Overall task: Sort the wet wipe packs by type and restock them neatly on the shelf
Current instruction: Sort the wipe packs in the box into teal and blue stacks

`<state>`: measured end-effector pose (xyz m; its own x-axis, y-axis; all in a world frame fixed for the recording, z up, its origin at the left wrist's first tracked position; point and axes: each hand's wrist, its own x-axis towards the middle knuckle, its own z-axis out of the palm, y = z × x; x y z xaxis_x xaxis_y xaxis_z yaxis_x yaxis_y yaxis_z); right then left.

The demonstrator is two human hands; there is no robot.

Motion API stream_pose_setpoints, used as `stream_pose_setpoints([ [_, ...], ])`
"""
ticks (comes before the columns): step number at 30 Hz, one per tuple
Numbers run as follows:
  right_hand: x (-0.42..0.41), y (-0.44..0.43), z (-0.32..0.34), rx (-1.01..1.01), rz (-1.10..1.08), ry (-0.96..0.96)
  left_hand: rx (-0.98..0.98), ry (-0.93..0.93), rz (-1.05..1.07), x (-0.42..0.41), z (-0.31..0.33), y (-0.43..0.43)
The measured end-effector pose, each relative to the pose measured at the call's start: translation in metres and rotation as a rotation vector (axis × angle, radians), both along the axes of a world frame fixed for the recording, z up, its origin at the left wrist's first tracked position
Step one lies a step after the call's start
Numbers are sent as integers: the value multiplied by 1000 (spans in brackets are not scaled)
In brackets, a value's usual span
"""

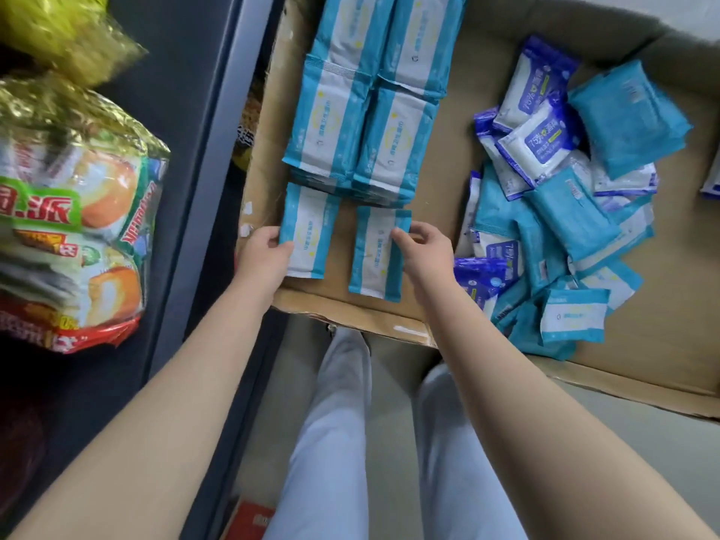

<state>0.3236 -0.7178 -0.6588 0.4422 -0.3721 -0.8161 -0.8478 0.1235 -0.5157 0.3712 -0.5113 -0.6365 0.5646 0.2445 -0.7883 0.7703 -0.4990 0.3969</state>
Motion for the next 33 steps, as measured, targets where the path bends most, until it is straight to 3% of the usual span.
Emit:
stream_pose_setpoints([
  [7,9,14,-14,-101,34,4,374,-198,-324,0,-1,-12],
  [14,10,22,-2,-217,87,-89,399,-269,-246,-11,5,-12],
  [19,-17,-11,24,-211,-40,-170,273,-352,-190,-27,33,-45],
  [25,-44,-84,64,-59,-298,-254,-46,-308,-166,-39,47,-121],
  [30,-62,-175,65,-341,-235,-199,-176,-306,-221,-26,49,-206],
  [33,-63,-222,49,-339,-174,-133,-233,-236,-295,-20,32,-256],
])
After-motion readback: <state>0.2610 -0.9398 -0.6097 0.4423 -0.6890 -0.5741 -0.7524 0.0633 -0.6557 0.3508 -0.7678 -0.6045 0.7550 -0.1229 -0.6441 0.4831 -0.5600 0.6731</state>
